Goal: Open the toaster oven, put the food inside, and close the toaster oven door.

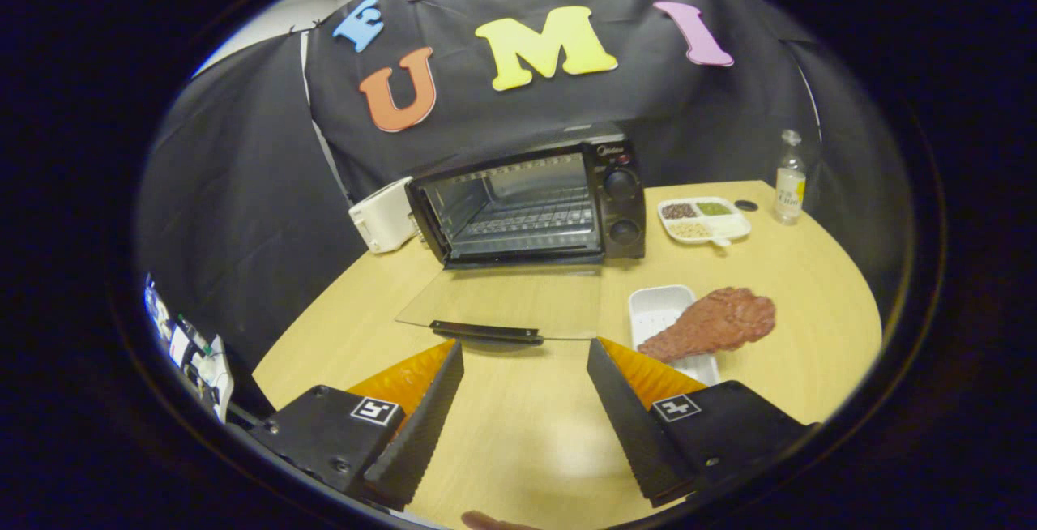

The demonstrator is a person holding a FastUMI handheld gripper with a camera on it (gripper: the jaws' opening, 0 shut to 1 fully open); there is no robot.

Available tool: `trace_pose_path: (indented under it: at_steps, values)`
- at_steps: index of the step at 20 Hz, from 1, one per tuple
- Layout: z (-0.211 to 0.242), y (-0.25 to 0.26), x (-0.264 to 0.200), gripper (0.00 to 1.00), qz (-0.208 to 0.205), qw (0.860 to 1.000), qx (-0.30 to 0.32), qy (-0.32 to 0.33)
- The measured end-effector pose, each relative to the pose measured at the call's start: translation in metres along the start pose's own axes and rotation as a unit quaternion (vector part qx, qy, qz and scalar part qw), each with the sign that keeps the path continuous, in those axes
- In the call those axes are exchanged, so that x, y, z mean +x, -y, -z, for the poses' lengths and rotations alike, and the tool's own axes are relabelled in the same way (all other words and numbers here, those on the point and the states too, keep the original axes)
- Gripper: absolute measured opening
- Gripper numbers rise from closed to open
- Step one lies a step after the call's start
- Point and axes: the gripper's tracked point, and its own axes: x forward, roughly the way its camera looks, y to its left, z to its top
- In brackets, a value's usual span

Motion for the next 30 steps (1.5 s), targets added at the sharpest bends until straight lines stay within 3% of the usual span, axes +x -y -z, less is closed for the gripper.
trace_pose_path:
  at_steps: [6,15,16,21,22,26,30]
  values:
    - [-0.025,0.113,-0.042,0.97,0.088,0.996,0.024,0.024]
    - [-0.008,0.164,0.005,0.77,0.06,0.993,0.086,-0.056]
    - [-0.005,0.166,0.013,0.71,0.059,0.992,0.092,-0.065]
    - [-0.011,0.136,0.012,0.17,-0.016,0.984,0.161,-0.076]
    - [-0.011,0.136,0.007,0.1,-0.01,0.986,0.15,-0.075]
    - [-0.023,0.127,-0.015,0.09,0.039,0.996,0.058,-0.051]
    - [-0.043,0.094,-0.033,0.08,0.064,0.997,-0.043,-0.02]
